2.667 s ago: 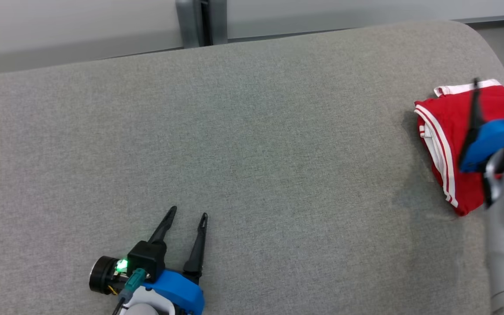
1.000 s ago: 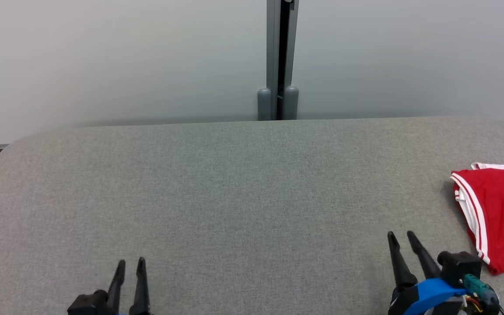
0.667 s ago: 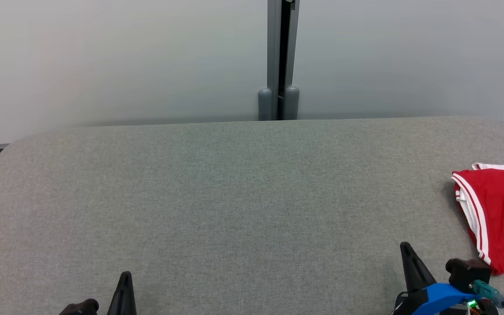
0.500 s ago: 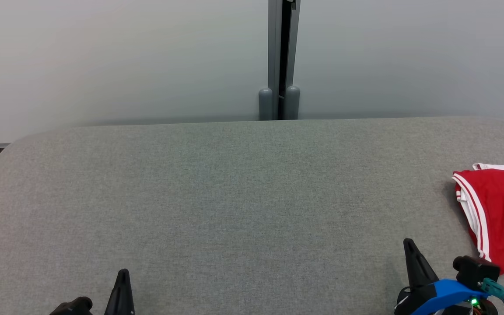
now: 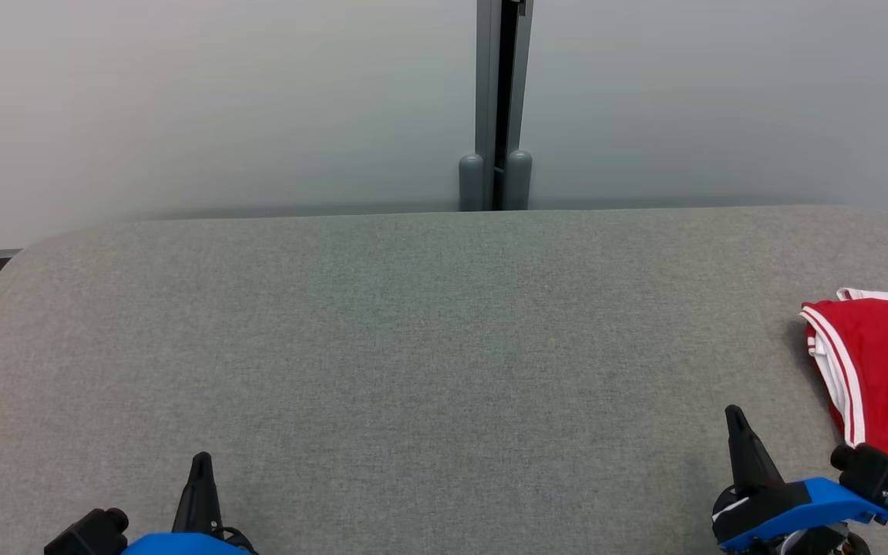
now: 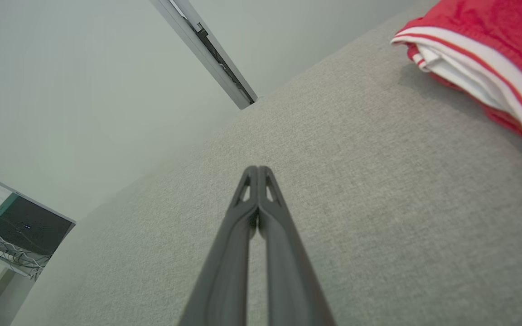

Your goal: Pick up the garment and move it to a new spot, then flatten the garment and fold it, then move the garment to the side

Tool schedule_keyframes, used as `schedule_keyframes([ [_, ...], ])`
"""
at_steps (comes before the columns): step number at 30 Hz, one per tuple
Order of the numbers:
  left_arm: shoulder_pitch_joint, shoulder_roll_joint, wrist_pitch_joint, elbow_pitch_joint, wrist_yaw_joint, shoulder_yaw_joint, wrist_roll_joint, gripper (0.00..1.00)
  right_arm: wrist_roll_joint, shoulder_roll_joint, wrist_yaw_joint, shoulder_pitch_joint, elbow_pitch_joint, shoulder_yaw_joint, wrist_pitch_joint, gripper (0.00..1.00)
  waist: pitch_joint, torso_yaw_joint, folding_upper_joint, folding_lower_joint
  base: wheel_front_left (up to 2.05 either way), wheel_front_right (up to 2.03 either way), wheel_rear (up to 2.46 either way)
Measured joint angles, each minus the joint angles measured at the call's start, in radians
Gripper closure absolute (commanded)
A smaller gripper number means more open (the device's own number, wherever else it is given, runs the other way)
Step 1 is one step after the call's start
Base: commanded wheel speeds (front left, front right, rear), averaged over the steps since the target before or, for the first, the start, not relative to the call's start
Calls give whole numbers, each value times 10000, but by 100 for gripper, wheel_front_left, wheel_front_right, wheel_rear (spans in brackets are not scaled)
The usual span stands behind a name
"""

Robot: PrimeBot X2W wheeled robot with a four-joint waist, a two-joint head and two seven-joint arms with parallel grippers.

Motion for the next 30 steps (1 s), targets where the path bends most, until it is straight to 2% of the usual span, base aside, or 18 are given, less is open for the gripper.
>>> schedule_keyframes([
  [30,-453,0,993,-564,-153,500,-3666,100,3960,-8,-2,0,-886,-295,970,100,35,102,0,0,0,0,0],
])
